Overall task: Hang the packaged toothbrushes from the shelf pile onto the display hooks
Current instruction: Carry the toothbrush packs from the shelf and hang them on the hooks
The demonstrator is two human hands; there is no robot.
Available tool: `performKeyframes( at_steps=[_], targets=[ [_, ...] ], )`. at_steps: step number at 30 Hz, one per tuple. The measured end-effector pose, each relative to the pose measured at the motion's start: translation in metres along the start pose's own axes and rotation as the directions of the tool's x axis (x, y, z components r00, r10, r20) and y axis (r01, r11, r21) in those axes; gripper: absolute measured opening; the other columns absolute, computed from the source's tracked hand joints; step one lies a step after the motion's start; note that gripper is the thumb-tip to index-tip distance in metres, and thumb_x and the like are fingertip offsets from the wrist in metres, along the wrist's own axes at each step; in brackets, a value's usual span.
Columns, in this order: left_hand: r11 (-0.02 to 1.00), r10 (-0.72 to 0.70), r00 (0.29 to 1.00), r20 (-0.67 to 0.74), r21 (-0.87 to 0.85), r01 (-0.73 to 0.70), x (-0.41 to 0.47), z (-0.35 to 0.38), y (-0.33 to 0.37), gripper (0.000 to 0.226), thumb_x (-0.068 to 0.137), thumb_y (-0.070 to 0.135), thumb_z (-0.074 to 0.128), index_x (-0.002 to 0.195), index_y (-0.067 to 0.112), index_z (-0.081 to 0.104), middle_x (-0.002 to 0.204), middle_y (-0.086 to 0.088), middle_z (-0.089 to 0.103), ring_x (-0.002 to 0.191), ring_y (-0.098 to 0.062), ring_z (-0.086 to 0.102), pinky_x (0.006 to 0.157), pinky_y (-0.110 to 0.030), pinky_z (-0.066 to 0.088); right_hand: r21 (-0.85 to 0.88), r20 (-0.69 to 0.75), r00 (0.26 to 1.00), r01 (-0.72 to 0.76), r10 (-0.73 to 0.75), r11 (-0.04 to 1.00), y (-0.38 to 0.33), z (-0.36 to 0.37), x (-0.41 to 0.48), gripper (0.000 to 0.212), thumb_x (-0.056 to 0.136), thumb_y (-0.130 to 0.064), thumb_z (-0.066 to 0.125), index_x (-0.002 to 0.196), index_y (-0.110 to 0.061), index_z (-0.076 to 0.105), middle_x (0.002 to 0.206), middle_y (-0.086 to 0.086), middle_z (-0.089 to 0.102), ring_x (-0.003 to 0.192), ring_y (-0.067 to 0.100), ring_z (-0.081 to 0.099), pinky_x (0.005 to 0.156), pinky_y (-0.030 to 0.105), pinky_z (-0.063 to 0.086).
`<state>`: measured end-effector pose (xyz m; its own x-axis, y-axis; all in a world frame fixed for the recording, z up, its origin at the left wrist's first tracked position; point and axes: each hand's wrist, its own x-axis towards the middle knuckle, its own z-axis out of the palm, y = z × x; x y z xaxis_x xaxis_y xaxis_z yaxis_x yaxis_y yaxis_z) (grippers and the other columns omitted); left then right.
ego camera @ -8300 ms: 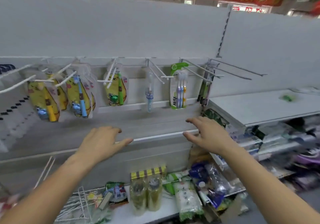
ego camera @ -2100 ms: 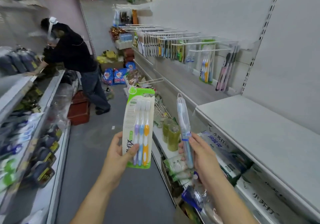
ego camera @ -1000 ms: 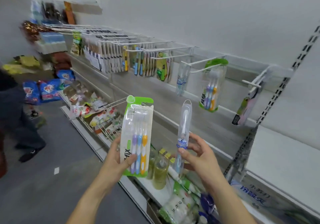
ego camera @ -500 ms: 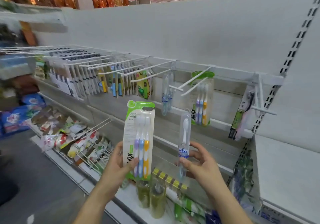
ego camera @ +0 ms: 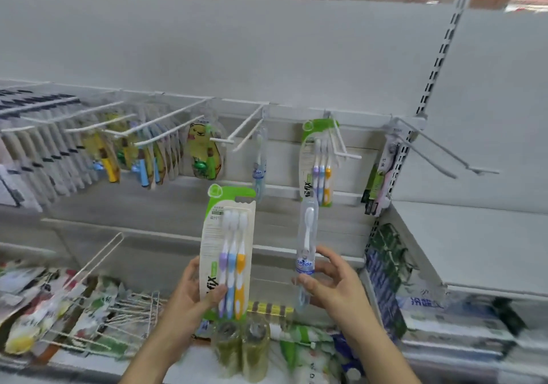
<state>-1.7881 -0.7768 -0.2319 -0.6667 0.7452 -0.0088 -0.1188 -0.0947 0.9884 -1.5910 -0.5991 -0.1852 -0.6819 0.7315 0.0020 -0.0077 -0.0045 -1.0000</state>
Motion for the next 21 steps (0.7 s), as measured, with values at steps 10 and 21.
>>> performKeyframes(
  at_steps=[10, 21],
  targets=[
    [0.999, -0.028, 0.99, 0.138, -0.015, 0.03, -0.015, -0.014, 0.003, 0.111, 0.033, 0.058, 0.099, 0.128, 0.026, 0.053, 0.117, -0.003, 0.076, 0.107, -0.022, 0.073, 0.083, -0.033, 0.062, -0.001, -0.104, 0.995, -0.001, 0.001, 1.0, -0.006, 0.018, -0.045, 0.048, 0.084, -0.006, 0.078, 0.122, -0.031, 0.062, 0.1, 0.005, 0.075, 0.09, 0.029, 0.074, 0.07, 0.038, 0.061],
    [0.999, 0.011, 0.997, 0.074, -0.042, -0.008, -0.025, -0.002, -0.013, 0.09, 0.052, 0.034, 0.098, 0.128, 0.016, 0.054, 0.115, -0.012, 0.076, 0.101, -0.027, 0.075, 0.078, -0.031, 0.063, -0.02, -0.047, 0.997, 0.057, -0.058, 0.998, -0.029, -0.001, -0.057, 0.047, 0.085, -0.005, 0.077, 0.12, -0.032, 0.06, 0.101, 0.003, 0.075, 0.094, 0.024, 0.074, 0.071, 0.033, 0.062]
  ],
)
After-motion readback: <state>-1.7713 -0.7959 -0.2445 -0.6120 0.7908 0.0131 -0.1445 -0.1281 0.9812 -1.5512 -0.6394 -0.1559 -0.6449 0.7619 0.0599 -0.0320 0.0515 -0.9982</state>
